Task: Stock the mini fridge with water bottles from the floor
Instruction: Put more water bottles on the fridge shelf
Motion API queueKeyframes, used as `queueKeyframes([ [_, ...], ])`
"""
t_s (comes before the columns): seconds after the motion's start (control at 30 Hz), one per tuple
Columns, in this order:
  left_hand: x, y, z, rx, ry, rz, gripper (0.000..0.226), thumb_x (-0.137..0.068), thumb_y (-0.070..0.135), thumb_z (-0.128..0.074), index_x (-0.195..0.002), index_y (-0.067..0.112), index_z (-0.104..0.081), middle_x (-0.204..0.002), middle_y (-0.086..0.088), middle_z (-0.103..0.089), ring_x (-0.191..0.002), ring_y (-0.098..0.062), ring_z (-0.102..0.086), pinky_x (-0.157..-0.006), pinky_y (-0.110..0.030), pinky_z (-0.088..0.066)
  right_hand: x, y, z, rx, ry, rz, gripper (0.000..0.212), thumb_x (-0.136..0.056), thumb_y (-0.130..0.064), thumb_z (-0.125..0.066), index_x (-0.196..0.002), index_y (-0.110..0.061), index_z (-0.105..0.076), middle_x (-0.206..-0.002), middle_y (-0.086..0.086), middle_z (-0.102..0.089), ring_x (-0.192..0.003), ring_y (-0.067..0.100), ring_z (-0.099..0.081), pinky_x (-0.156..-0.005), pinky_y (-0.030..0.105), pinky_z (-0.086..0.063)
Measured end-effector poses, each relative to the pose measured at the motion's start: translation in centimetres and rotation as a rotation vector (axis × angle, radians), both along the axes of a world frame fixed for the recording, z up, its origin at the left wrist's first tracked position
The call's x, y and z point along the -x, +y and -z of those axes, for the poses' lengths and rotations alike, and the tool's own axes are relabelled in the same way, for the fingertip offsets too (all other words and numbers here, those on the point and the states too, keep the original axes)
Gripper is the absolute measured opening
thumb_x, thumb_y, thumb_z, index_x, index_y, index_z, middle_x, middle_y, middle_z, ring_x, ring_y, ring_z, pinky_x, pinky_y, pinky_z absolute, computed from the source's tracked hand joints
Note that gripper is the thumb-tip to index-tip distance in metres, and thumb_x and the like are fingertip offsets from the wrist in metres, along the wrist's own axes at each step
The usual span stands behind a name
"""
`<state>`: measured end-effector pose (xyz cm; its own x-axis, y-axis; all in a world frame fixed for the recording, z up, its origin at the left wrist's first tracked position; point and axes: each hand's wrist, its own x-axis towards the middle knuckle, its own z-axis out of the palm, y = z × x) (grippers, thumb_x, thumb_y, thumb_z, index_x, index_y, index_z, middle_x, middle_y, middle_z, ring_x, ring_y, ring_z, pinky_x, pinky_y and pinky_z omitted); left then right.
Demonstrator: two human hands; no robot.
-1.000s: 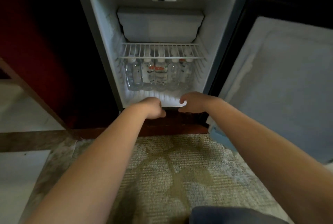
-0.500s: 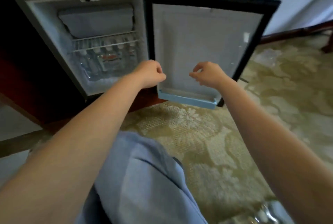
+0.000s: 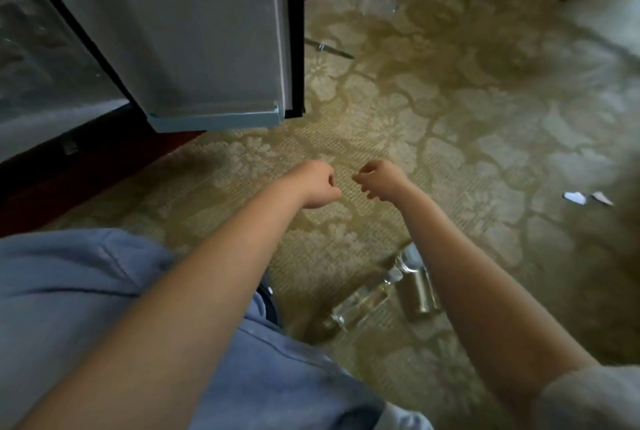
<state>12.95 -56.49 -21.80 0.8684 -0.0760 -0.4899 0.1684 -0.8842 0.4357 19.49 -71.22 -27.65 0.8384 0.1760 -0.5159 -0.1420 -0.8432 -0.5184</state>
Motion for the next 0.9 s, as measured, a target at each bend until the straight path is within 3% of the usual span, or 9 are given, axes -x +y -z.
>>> queueKeyframes([
  [0.07, 0.4, -1.3, 1.4, 0.0, 0.042, 0.018, 0.03, -0.09, 0.028, -0.055, -0.11, 0.008, -0.063, -0.113, -0.01, -0.062, -0.103, -0.028, -0.058, -0.09, -0.037, -0.05, 1.5, -1.2, 2.9, 0.023, 0.039, 0.004, 0.027, -0.088, -0.029, -0.059, -0.101, -0.006, -0.066, -0.101, 0.015, -0.071, -0.091, 0.031, -0.067, -0.079, 0.038, -0.054],
  [0.23, 1.3, -1.7, 4.1, -0.013, 0.115, 0.014, 0.029, -0.09, 0.028, -0.056, -0.11, 0.009, -0.062, -0.112, -0.009, -0.063, -0.102, -0.025, -0.058, -0.089, -0.035, -0.049, 6.7, -3.6, 9.4, 0.219, 0.242, -0.167, 0.036, -0.091, -0.027, -0.054, -0.12, -0.007, -0.061, -0.12, 0.012, -0.063, -0.109, 0.028, -0.058, -0.09, 0.035, -0.048],
  [0.37, 1.8, -0.3, 5.9, -0.036, 0.107, -0.061, 0.026, -0.088, 0.028, -0.058, -0.107, 0.01, -0.063, -0.111, -0.009, -0.064, -0.098, -0.024, -0.058, -0.086, -0.033, -0.047, 9.4, -5.5, 12.9, 0.326, 0.34, -0.196, 0.03, -0.086, -0.024, -0.059, -0.111, -0.008, -0.06, -0.114, 0.011, -0.066, -0.097, 0.027, -0.062, -0.079, 0.03, -0.049],
  [0.47, 3.0, 0.6, 7.6, -0.036, 0.155, -0.096, 0.041, -0.089, 0.031, -0.058, -0.124, 0.011, -0.054, -0.126, -0.01, -0.058, -0.108, -0.024, -0.056, -0.094, -0.036, -0.047, 11.2, -6.2, 14.8, 0.47, 0.26, -0.405, 0.046, -0.085, -0.029, -0.063, -0.127, -0.017, -0.051, -0.131, 0.008, -0.053, -0.122, 0.027, -0.049, -0.097, 0.039, -0.043],
  [0.57, 4.2, 1.3, 8.8, -0.065, 0.253, -0.051, 0.067, -0.088, 0.037, -0.06, -0.144, 0.013, -0.032, -0.146, -0.011, -0.041, -0.13, -0.028, -0.043, -0.105, -0.04, -0.04, 12.3, -6.4, 16.0, 0.582, 0.181, -0.621, 0.054, -0.083, -0.025, -0.067, -0.134, -0.026, -0.049, -0.143, 0.005, -0.04, -0.137, 0.027, -0.032, -0.111, 0.048, -0.026],
  [0.7, 4.5, 1.4, 9.3, -0.075, 0.314, -0.008, 0.08, -0.084, 0.044, -0.063, -0.148, 0.017, -0.023, -0.153, -0.006, -0.03, -0.137, -0.027, -0.035, -0.107, -0.042, -0.038, 11.8, -6.3, 16.2, 0.686, 0.115, -0.811, 0.047, -0.088, -0.025, -0.063, -0.134, -0.024, -0.051, -0.145, 0.006, -0.04, -0.136, 0.028, -0.036, -0.114, 0.052, -0.024],
  [0.83, 4.6, 0.9, 9.6, -0.052, 0.339, -0.021, 0.08, -0.082, 0.044, -0.066, -0.147, 0.017, -0.027, -0.15, -0.005, -0.035, -0.135, -0.027, -0.038, -0.106, -0.041, -0.04, 10.3, -4.7, 14.9, 0.71, 0.227, -0.908, 0.068, -0.079, -0.021, -0.074, -0.139, -0.019, -0.045, -0.15, 0.003, -0.031, -0.124, 0.03, -0.048, -0.101, 0.044, -0.045],
  [0.9, 4.7, 1.1, 9.8, 0.0, 0.375, -0.093, 0.081, -0.081, 0.041, -0.069, -0.146, 0.018, -0.028, -0.149, -0.006, -0.037, -0.134, -0.027, -0.04, -0.106, -0.042, -0.04, 9.4, -3.3, 13.8, 0.673, 0.18, -0.979, 0.073, -0.072, -0.026, -0.079, -0.137, -0.026, -0.046, -0.14, 0.004, -0.04, -0.119, 0.027, -0.05, -0.093, 0.043, -0.05],
])
